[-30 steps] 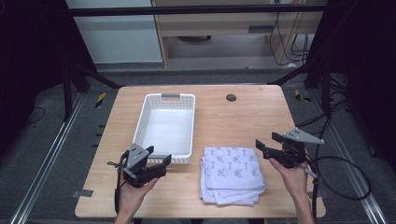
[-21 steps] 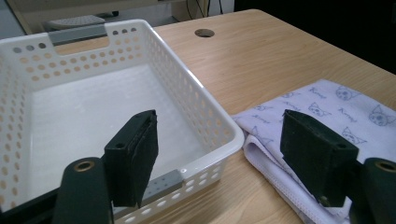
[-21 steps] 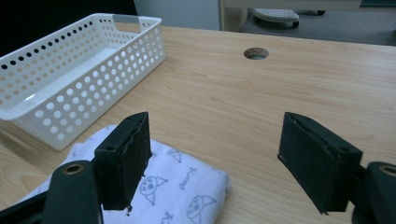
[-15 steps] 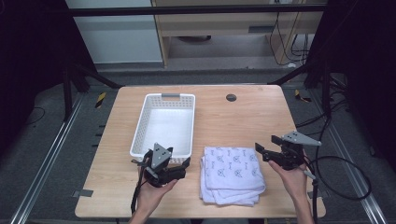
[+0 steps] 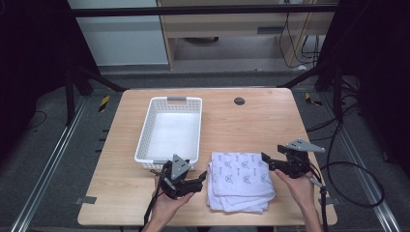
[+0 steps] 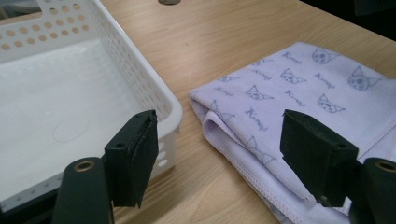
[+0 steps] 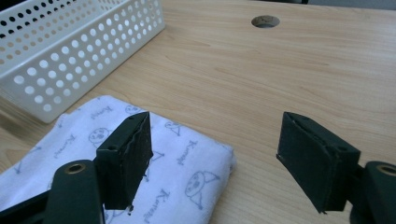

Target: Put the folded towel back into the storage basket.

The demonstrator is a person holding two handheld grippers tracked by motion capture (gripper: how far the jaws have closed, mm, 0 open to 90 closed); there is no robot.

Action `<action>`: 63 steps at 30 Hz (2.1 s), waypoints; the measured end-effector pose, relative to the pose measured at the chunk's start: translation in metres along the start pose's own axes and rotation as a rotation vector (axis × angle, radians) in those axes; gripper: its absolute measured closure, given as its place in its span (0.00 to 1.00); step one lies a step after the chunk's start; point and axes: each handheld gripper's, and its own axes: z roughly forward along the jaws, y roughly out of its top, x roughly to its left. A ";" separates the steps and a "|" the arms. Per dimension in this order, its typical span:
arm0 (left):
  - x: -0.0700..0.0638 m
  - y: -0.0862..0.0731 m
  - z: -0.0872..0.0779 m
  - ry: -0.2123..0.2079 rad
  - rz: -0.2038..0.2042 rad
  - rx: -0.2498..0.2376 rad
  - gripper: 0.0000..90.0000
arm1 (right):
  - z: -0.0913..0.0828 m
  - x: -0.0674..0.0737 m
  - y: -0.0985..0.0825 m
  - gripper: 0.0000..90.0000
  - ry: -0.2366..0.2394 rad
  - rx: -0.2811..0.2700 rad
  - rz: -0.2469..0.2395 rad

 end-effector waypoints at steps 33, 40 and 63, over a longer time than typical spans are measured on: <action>-0.026 -0.023 0.032 -0.036 0.032 0.101 0.27 | 0.027 0.001 -0.022 0.27 -0.015 0.120 -0.046; -0.026 -0.027 0.041 -0.043 0.017 0.121 0.27 | 0.032 0.000 -0.025 0.28 -0.011 0.133 -0.034; -0.032 -0.037 0.058 -0.041 0.013 0.156 0.27 | 0.050 -0.001 -0.033 0.49 0.030 0.232 -0.014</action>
